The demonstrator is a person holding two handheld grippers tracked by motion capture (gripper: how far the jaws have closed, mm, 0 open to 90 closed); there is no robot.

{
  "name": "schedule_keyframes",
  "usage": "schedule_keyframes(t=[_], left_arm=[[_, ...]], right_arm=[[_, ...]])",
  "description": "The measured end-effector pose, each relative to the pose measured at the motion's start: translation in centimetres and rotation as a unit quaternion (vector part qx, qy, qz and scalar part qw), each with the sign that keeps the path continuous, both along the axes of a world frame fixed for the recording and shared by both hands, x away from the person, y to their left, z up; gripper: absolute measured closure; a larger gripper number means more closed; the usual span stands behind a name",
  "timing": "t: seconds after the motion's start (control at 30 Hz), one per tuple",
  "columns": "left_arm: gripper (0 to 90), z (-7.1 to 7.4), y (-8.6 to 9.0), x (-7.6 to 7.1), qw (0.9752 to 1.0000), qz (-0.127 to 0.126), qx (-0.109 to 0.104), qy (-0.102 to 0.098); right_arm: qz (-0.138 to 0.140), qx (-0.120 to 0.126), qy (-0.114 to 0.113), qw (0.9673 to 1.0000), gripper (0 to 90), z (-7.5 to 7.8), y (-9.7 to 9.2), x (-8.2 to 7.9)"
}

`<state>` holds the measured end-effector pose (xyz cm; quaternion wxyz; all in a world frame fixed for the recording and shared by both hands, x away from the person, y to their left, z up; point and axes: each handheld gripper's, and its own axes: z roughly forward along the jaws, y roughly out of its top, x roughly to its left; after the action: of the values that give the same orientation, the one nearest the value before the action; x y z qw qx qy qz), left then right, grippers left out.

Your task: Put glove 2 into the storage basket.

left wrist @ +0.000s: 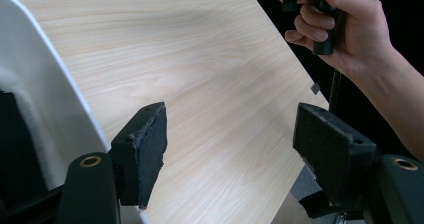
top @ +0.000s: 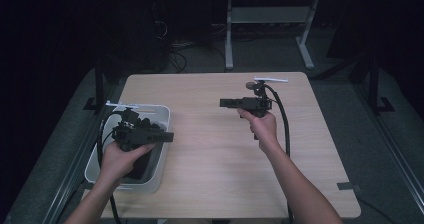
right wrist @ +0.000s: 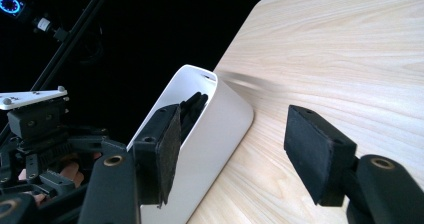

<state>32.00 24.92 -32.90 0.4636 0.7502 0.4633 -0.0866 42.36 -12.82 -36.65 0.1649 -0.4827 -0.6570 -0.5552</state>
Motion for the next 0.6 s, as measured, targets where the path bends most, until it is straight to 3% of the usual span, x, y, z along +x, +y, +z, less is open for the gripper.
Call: schedule_keyframes(t=[0.6], left_arm=[[28.4, 0.2, -2.8, 0.6, 0.9998, -0.018, -0.003, -0.002]], right_arm=[[-0.019, 0.005, 0.01, 0.9998, 38.6, -0.5, -3.3, -0.7]])
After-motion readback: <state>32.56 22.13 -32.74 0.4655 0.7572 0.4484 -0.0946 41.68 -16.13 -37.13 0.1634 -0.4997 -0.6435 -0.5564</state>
